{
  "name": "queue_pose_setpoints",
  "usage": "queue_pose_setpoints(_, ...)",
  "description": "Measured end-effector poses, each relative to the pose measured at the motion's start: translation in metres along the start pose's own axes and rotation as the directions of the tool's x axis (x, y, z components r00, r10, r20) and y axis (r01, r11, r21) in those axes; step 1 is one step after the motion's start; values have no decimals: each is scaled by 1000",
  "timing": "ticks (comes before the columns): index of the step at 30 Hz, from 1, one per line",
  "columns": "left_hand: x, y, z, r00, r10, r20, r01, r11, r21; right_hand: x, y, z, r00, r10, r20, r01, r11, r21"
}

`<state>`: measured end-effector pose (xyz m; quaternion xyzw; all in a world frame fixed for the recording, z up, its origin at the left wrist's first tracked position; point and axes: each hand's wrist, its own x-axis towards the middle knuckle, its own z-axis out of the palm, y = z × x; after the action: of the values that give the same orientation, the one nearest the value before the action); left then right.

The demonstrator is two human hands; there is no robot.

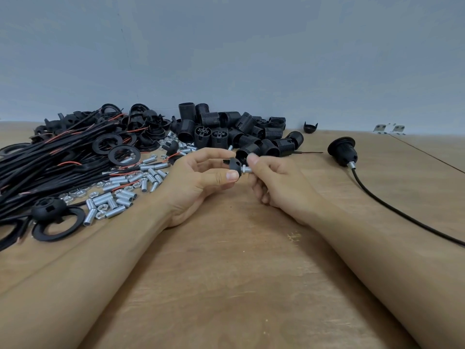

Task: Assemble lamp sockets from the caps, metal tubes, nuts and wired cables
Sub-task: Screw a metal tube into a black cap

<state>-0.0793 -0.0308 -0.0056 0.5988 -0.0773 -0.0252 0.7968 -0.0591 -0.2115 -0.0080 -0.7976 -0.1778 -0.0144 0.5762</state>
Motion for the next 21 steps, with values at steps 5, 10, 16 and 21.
queue_pose_setpoints(5,1,0,-1,1000,6,-17,-6,1000,-16,1,-2,0,1000,-15,0,15,999,38)
queue_pose_setpoints(10,0,0,-1,1000,5,8,-5,1000,-3,2,0,1,999,22,-31,-21,999,37)
queue_pose_setpoints(16,0,-2,-1,1000,14,24,-14,999,37,2,1,-1,1000,13,8,-13,1000,23)
queue_pose_setpoints(21,2,-1,-3,1000,12,-5,-12,1000,-13,-1,0,-3,999,-42,7,42,996,-76)
